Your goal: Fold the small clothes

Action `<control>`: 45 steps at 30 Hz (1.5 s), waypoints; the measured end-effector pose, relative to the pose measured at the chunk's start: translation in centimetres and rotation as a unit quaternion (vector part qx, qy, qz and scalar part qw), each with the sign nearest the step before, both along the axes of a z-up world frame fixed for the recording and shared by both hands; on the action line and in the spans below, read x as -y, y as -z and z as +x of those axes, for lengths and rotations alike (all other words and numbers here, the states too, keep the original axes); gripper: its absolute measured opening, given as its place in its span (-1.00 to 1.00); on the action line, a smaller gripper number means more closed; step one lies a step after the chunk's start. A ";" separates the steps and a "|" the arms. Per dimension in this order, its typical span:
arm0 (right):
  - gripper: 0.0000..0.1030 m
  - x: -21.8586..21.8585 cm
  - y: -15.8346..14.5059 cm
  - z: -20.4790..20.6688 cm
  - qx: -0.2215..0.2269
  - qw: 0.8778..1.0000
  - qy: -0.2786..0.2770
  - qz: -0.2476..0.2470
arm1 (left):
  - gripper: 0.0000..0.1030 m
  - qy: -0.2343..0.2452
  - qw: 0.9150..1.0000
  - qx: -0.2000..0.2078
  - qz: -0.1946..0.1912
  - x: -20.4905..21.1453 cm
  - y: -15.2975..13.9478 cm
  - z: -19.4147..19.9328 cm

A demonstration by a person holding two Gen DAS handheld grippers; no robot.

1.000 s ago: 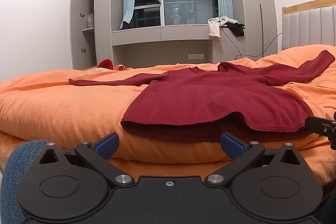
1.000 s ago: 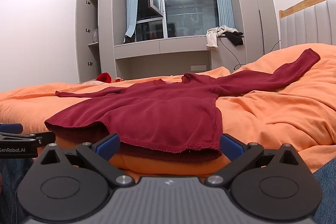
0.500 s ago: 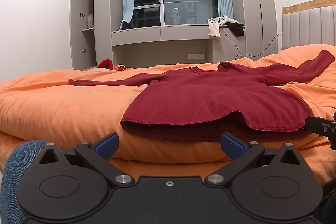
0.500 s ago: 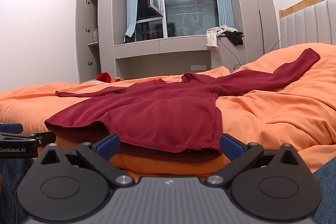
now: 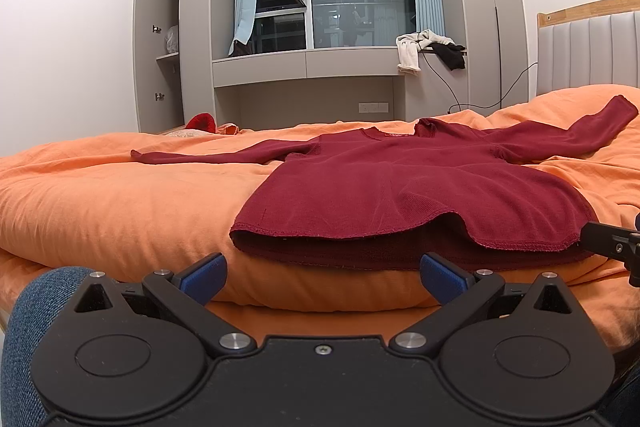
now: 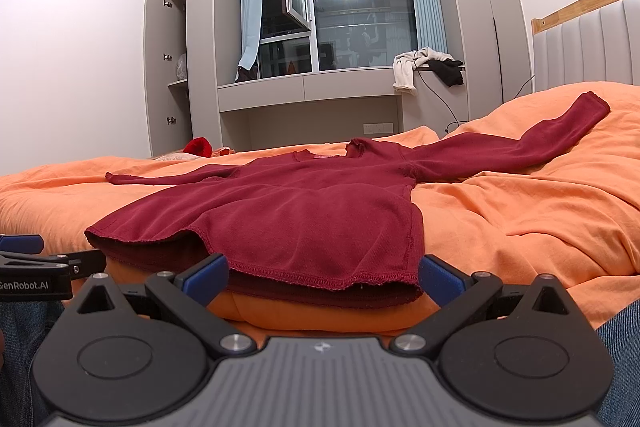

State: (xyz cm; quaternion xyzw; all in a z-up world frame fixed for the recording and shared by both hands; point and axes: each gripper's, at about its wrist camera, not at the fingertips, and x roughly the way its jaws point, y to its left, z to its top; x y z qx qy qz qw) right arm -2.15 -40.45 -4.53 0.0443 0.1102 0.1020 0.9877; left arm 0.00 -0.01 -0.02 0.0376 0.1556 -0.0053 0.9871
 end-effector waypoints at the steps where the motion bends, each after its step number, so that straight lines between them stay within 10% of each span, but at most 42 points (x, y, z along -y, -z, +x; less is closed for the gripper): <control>1: 1.00 0.0 0.0 0.0 0.000 1.000 0.000 0.000 | 0.99 0.000 1.000 0.000 0.000 0.0 0.0 0.0; 45: 1.00 -0.1 0.0 0.0 -0.003 1.000 0.000 -0.001 | 0.99 0.001 1.000 -0.001 0.001 0.0 0.4 -0.1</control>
